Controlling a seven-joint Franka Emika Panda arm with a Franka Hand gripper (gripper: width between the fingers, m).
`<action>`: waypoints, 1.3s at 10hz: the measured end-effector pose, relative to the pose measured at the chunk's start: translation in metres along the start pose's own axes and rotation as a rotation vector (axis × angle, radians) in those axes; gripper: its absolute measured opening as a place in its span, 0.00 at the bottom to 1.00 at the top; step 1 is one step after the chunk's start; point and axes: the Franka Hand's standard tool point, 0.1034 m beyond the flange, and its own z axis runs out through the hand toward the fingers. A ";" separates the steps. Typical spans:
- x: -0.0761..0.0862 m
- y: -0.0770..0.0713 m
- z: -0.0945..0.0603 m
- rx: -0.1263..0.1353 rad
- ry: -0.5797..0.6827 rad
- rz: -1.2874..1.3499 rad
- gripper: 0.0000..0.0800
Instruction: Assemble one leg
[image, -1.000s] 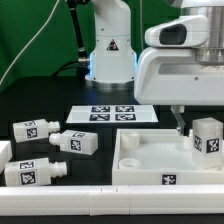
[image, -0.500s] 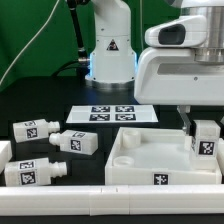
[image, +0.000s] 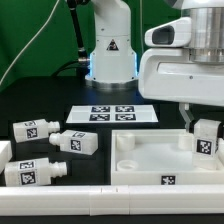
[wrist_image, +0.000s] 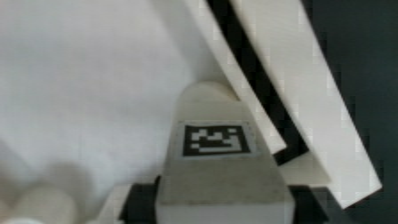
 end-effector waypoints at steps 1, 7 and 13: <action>0.000 0.000 0.000 0.004 -0.002 0.106 0.36; -0.010 -0.008 0.000 0.006 -0.031 0.563 0.36; -0.007 -0.012 -0.003 -0.001 -0.009 0.113 0.81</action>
Offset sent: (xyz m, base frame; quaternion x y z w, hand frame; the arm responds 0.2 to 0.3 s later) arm -0.0115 0.0131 -0.0068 -0.0750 -0.0078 0.2602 0.9626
